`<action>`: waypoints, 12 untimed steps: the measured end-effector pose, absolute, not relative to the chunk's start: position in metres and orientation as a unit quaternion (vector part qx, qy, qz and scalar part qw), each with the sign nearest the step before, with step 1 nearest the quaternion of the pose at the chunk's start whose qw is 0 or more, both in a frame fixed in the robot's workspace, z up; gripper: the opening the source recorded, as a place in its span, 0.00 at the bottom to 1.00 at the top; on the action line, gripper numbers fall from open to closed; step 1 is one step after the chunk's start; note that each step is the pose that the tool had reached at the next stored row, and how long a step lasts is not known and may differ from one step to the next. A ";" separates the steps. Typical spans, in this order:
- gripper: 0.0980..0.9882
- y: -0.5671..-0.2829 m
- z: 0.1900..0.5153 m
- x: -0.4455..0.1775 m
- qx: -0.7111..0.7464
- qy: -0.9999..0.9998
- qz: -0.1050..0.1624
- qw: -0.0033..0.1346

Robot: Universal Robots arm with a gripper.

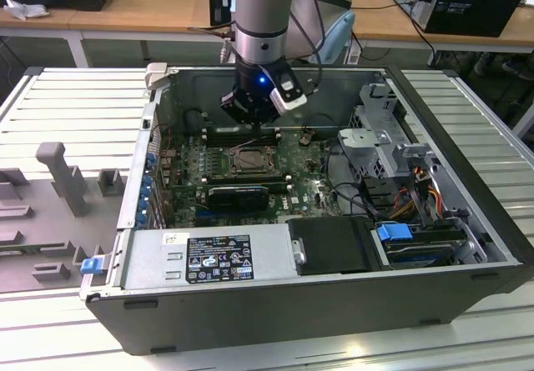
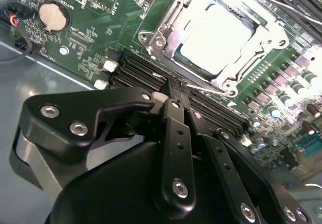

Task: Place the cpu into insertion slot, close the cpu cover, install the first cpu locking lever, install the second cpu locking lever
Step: 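Install the first cpu locking lever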

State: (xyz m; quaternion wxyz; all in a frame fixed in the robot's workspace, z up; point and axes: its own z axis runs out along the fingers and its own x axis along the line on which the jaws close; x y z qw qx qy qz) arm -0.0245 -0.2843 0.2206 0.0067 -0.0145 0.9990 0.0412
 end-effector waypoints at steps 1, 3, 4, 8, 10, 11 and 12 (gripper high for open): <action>0.01 -0.284 0.219 -0.024 -0.015 0.999 0.041 0.007; 0.01 -0.284 0.217 -0.023 -0.017 0.999 0.041 0.007; 0.01 -0.284 0.214 -0.022 -0.018 0.999 0.041 0.007; 0.01 -0.284 0.210 -0.021 -0.021 0.999 0.040 0.007; 0.01 -0.284 0.207 -0.020 -0.023 0.999 0.038 0.006; 0.01 -0.284 0.206 -0.020 -0.024 0.999 0.036 0.006; 0.01 -0.284 0.205 -0.020 -0.025 0.999 0.032 0.006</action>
